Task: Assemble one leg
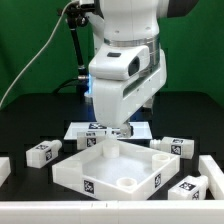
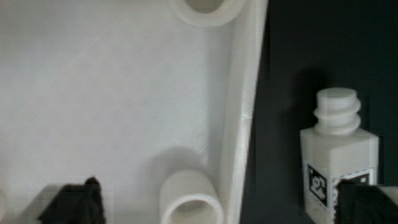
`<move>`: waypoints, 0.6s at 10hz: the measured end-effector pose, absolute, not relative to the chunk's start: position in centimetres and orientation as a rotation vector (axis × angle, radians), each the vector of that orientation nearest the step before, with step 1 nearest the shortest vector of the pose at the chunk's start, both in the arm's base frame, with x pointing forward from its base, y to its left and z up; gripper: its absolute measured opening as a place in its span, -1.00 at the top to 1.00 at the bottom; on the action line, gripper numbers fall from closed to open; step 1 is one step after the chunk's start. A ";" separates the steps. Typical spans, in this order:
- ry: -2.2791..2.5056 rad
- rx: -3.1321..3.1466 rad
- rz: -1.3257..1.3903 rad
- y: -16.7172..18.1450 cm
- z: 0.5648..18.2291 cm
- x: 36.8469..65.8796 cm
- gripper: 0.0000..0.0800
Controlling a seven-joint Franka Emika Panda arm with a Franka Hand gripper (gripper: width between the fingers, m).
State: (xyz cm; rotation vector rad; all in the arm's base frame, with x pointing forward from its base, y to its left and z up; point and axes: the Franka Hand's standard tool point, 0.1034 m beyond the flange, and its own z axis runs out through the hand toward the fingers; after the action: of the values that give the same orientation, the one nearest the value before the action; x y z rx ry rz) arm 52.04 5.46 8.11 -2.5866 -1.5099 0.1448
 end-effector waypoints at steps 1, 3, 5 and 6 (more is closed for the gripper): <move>-1.515 -2.583 0.145 5.5 8.1 52.0 -0.62; -1.515 -2.582 0.145 5.4 8.1 52.0 -0.62; -1.515 -2.583 0.146 5.4 8.1 52.0 -0.62; -1.515 -2.583 0.146 5.4 8.0 52.0 -0.62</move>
Offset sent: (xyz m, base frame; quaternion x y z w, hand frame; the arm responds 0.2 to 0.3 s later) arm 0.0000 0.0000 0.0000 0.0000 0.0000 0.0000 1.0000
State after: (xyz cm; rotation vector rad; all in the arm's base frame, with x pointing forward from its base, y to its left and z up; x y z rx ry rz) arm 52.02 5.41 8.05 -2.5833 -1.5148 0.1461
